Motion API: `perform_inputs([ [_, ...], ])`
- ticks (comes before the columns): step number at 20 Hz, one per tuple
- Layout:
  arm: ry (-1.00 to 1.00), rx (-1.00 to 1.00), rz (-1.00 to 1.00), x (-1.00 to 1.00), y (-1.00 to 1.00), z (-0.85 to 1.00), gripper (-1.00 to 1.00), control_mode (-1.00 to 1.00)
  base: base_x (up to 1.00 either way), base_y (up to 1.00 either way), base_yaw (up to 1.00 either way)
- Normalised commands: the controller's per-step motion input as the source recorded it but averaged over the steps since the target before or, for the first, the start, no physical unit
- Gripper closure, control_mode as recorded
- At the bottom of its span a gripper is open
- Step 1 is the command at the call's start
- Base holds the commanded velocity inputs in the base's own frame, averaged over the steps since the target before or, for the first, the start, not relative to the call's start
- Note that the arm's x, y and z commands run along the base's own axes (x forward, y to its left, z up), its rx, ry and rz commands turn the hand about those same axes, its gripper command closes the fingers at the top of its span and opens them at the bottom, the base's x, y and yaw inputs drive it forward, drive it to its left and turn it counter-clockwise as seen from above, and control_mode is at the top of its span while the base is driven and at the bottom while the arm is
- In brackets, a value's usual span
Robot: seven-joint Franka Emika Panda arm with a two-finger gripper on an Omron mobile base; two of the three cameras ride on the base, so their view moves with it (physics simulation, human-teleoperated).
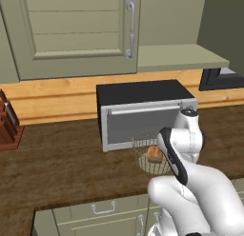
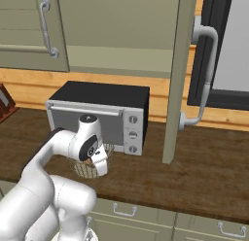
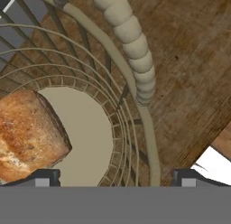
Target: Open the cabinet, pick up the bread from the cabinet and place it in the basket. Then move the basket to the dining counter.
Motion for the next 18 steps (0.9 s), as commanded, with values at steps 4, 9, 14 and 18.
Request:
perform_inputs([
  [4, 0.0, 0.0, 0.0, 0.05, 0.07, -0.14, 1.0, -1.0, 0.0, 0.0, 0.0],
  [9, 0.0, 0.01, 0.0, 0.05, 0.09, -0.04, 1.0, -1.0, 0.0, 0.0, 0.0],
  [14, -0.04, 0.15, 0.08, -0.24, -0.03, 0.64, 1.0, -1.0, 0.0, 0.0, 0.0],
  [18, -0.15, 0.09, 0.13, -0.67, 0.0, 0.89, 1.0, -1.0, 0.0, 0.0, 0.0],
])
